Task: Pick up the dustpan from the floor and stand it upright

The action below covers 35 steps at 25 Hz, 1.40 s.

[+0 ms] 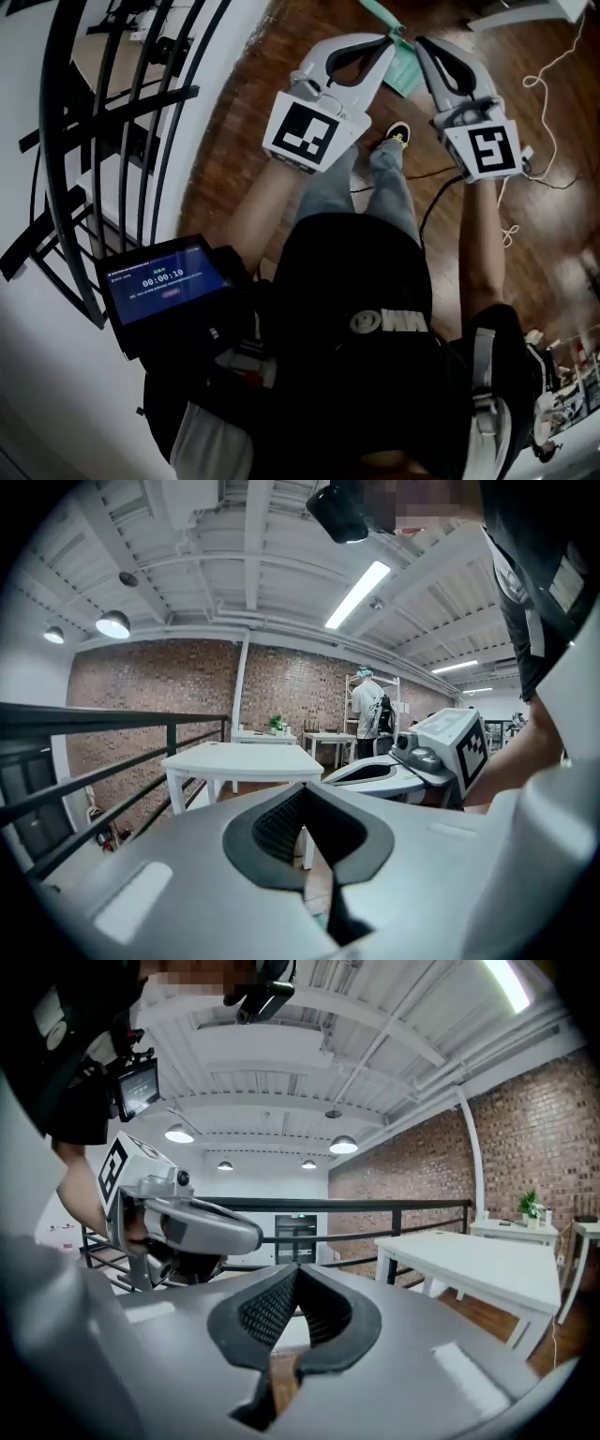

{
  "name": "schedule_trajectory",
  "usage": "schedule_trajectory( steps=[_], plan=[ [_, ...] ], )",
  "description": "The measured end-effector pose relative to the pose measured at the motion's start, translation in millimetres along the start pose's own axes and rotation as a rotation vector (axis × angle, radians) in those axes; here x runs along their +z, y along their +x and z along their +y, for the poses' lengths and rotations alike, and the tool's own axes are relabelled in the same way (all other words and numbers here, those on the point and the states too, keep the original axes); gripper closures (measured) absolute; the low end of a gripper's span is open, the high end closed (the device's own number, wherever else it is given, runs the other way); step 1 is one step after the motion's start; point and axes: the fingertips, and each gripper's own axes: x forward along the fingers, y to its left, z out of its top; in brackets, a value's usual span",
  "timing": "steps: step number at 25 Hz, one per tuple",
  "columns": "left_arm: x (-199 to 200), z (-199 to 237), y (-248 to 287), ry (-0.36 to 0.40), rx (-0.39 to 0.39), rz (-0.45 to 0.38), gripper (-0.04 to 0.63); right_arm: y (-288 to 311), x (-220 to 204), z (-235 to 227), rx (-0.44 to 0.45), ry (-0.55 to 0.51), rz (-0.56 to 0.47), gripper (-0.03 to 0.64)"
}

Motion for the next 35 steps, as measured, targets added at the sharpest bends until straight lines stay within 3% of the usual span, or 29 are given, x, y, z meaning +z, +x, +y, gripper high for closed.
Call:
schedule_trajectory(
  steps=[3,6,8,12,15,28,35],
  plan=[
    [40,-9,13,0.044,-0.003,-0.058,0.58,-18,45,-12,-0.002,-0.038,-0.062,0.614],
    [81,-6,-16,0.068,0.01,-0.1,0.581,-27,98,11,-0.002,-0.068,-0.104,0.614],
    [92,-5,-26,0.062,0.019,-0.115,0.58,-31,111,18,-0.011,-0.057,-0.119,0.614],
    [87,-5,-26,0.05,0.038,-0.125,0.581,-33,97,18,-0.005,0.03,-0.158,0.614],
    [72,-13,-28,0.021,0.045,-0.112,0.58,-36,78,20,-0.008,0.067,-0.13,0.614],
    [73,-18,-26,0.005,0.026,-0.119,0.581,-38,91,19,-0.031,0.021,-0.13,0.615],
    [69,-21,-27,0.034,0.013,-0.085,0.581,-42,94,25,-0.038,0.059,-0.125,0.615]
  ],
)
